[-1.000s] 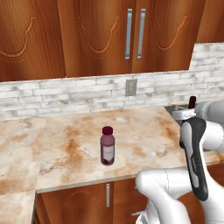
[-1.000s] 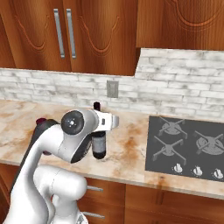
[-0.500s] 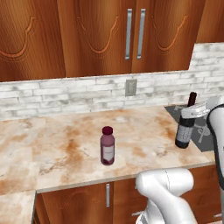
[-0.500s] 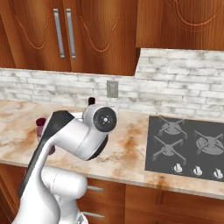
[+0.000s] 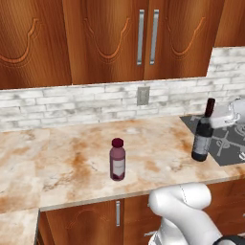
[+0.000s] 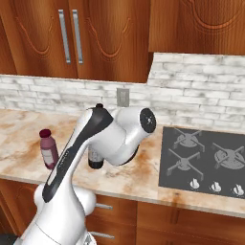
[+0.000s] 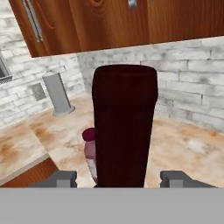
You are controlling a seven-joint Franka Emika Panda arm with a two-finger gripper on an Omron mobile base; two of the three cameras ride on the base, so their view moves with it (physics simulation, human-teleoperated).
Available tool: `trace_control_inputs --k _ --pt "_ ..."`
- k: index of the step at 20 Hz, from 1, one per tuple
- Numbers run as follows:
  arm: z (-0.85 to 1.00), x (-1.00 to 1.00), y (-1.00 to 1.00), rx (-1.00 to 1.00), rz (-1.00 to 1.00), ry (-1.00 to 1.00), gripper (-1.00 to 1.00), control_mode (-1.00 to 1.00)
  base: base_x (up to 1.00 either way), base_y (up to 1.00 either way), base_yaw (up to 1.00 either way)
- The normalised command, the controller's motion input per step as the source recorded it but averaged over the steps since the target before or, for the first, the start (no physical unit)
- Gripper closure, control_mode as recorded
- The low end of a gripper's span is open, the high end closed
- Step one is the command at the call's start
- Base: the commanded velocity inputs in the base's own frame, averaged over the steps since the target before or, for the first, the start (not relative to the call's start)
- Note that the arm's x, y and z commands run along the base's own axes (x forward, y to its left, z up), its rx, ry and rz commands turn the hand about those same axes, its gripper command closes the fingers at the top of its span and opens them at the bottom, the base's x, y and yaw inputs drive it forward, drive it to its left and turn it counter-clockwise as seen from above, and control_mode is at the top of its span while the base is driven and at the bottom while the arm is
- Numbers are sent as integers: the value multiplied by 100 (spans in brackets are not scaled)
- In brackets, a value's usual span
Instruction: There is a wine glass and glass cup on the dining counter. Place the wine bottle next to the wine glass and the juice bottle next to the glass cup.
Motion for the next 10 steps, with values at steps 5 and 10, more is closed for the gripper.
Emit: trace_control_inputs --k 5,10 --pt "-7 -1 14 0 24 -13 100 -100 0 0 0" --pt "-1 0 7 0 16 -8 100 -100 0 0 0"
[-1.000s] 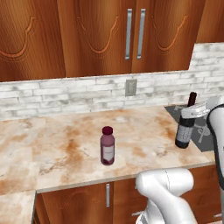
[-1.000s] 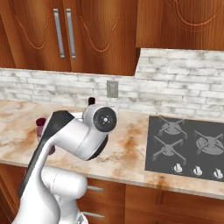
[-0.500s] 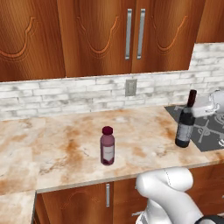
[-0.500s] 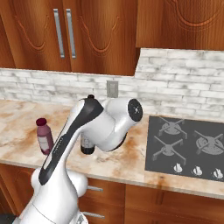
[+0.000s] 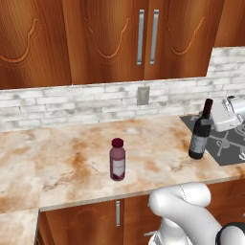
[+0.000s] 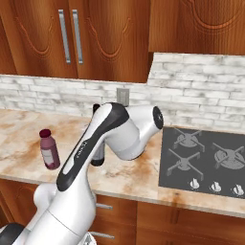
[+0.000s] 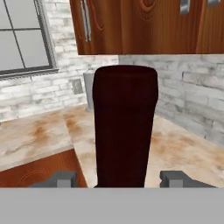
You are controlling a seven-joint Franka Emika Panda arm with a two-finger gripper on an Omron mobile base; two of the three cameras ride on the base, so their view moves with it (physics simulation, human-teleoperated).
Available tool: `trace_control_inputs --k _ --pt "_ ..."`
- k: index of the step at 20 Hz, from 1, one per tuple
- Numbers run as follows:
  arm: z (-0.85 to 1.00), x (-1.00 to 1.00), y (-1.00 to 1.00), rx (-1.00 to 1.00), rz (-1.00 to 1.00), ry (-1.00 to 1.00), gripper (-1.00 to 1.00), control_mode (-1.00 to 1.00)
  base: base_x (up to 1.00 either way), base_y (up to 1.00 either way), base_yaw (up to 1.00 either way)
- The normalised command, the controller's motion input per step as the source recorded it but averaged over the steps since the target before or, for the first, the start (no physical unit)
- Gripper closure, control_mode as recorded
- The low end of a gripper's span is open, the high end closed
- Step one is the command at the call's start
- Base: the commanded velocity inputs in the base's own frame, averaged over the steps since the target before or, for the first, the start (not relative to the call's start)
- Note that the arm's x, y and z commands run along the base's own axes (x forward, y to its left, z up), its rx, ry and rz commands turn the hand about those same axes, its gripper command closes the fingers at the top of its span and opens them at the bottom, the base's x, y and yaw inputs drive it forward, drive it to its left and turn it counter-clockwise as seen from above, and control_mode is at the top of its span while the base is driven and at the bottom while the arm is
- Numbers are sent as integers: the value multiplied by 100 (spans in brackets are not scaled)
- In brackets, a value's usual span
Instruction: There is a wine glass and glass cup on the dining counter. Place the wine bottle next to the wine glass and the juice bottle next to the glass cup.
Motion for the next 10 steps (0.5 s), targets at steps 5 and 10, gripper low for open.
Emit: trace_control_inputs --k 5,10 --pt "0 -1 3 0 11 -4 100 -100 0 0 0" --pt "1 -1 0 0 3 0 100 -100 0 0 0"
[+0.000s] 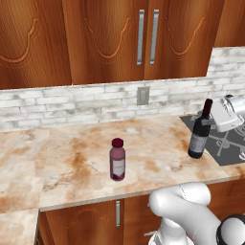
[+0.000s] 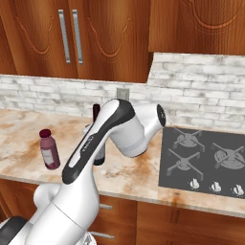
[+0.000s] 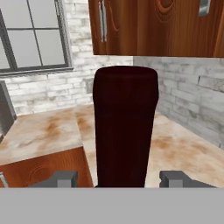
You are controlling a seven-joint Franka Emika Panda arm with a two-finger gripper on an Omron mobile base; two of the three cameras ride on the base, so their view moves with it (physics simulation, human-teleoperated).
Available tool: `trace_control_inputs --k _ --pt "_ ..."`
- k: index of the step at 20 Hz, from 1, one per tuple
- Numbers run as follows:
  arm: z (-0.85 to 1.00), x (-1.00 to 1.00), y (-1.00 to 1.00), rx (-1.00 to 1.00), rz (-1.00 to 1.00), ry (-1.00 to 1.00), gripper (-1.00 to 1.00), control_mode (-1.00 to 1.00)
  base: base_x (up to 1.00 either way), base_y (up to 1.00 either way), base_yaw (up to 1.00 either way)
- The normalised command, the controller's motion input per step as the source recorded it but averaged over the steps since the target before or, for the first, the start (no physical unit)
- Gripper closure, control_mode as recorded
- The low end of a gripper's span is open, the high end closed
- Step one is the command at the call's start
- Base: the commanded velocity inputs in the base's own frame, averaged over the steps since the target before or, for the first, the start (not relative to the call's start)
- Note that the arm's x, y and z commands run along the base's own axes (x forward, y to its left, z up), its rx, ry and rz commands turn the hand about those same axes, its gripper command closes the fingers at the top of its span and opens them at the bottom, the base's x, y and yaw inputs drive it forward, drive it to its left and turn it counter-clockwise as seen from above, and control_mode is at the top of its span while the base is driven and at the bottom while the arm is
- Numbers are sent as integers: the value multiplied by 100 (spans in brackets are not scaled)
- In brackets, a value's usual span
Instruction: There is a wine glass and glass cup on the dining counter. Place the wine bottle next to the wine glass and the juice bottle next to the glass cup.
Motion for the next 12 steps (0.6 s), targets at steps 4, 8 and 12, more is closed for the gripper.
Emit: trace_control_inputs --k 4,8,12 --pt "0 0 0 0 0 0 100 -100 0 0 0" --pt "0 0 0 0 0 0 100 -100 0 0 0" --pt "0 0 0 0 0 0 100 -100 0 0 0"
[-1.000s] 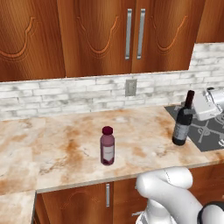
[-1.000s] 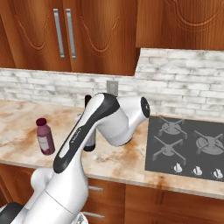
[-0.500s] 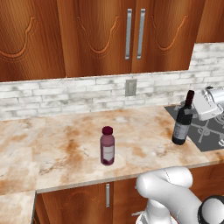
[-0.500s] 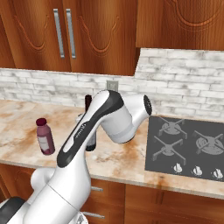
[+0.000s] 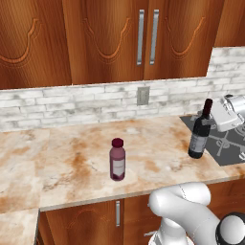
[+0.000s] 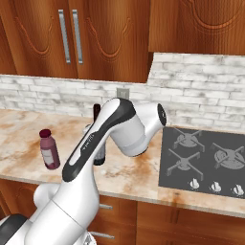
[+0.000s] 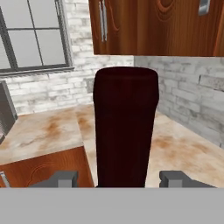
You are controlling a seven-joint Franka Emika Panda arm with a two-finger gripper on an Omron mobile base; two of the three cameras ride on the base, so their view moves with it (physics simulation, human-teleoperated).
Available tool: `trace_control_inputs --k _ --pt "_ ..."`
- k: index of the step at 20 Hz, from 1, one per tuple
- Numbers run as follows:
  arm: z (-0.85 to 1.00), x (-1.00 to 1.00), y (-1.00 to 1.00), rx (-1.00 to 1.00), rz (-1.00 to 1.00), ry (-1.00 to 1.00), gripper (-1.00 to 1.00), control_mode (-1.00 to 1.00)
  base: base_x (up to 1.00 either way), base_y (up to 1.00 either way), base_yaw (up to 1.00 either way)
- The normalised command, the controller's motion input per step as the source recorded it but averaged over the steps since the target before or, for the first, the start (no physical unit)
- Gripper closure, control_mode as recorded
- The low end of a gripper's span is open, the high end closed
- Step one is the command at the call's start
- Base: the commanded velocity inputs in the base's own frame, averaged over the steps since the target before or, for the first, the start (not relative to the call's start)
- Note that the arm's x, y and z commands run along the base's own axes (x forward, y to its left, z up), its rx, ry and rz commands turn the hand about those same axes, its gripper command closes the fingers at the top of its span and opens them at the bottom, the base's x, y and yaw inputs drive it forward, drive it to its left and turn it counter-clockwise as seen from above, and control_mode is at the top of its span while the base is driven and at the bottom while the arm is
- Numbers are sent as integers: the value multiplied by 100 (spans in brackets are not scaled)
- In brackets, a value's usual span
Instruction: There is a wine glass and glass cup on the dining counter. Place the wine bottle next to the wine glass and the juice bottle next to the glass cup.
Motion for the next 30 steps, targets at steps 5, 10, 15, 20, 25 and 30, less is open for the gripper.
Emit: trace_control_inputs --k 5,10,15,20,25,30 --pt "0 0 0 0 0 0 100 100 -29 1 0" --pt "0 0 0 0 0 0 100 100 -47 0 0" --pt "0 0 0 0 0 0 100 100 -47 0 0" --pt "0 0 0 0 0 0 100 100 -29 0 -25" --pt "0 0 0 0 0 0 100 100 0 4 -90" --pt "0 0 0 0 0 0 100 100 0 4 -95"
